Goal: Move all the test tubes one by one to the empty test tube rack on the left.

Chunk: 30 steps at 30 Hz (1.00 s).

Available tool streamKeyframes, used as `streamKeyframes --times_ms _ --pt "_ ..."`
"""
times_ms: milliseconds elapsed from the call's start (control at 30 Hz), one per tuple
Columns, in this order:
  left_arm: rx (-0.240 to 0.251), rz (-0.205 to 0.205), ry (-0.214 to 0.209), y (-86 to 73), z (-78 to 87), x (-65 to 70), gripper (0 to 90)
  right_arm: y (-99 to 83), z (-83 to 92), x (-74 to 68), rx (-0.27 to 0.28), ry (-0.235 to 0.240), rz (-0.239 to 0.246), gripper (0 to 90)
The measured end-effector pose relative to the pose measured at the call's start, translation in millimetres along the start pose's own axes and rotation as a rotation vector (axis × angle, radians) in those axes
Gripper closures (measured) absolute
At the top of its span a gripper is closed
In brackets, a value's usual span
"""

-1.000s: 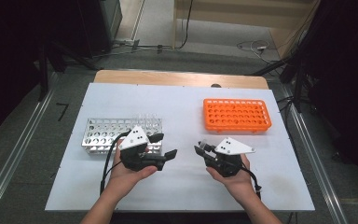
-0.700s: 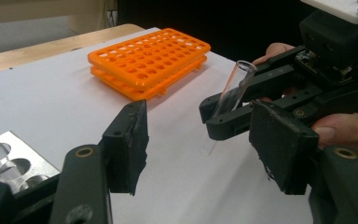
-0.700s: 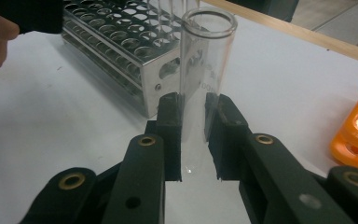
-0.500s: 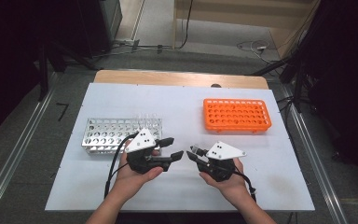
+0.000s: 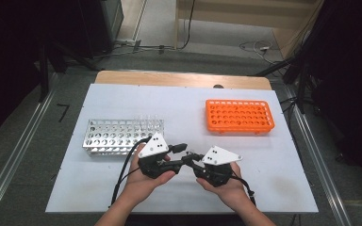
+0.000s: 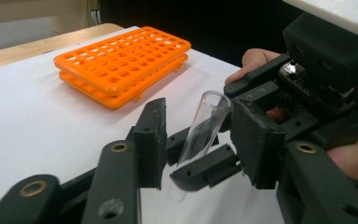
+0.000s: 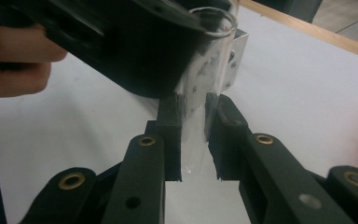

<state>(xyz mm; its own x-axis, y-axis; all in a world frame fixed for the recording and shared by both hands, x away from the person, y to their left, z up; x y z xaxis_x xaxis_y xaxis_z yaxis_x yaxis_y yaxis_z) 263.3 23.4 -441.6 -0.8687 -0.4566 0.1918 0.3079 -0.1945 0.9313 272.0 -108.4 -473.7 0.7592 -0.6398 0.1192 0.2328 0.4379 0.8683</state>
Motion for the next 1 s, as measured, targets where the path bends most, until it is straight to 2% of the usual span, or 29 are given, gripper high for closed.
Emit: streamKeyframes --times_ms 267,367,600,700,900,1000 --pt "-0.018 -0.014 0.000 -1.7 -4.0 2.8 70.7 2.6 -1.2 -7.2 -0.002 0.026 0.013 73.5" --pt "-0.017 -0.026 0.022 -1.4 -2.6 1.6 74.8 2.4 -1.6 -7.6 -0.002 0.029 0.009 73.4" --pt "-0.014 -0.041 0.039 0.0 -1.3 0.5 76.3 3.0 -1.1 -6.8 0.003 0.031 0.002 71.2" --pt "-0.005 -0.040 0.045 1.7 0.6 -1.6 76.4 3.1 -0.5 -5.6 0.009 0.056 -0.004 59.4" --pt "0.010 -0.035 0.067 7.3 9.9 -10.4 76.4 3.5 2.9 5.8 0.008 0.089 -0.051 21.5" --pt "0.021 -0.030 0.082 11.1 16.0 -16.5 76.4 2.6 6.5 13.4 0.010 0.103 -0.077 9.0"
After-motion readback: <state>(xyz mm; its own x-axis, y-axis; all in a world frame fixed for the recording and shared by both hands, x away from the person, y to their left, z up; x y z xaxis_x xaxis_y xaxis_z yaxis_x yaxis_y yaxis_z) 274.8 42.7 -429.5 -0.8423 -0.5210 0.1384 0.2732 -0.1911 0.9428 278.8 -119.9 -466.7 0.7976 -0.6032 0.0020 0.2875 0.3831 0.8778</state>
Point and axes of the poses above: each handheld gripper's, and its own axes: z roughly backward along the jaws, y roughly out of its top, x roughly to its right, the point moved 5 cm from there along -z, roughly forward along the jaws, and after that the axes turned 8 degrees about -y, right-handed, at the moved point
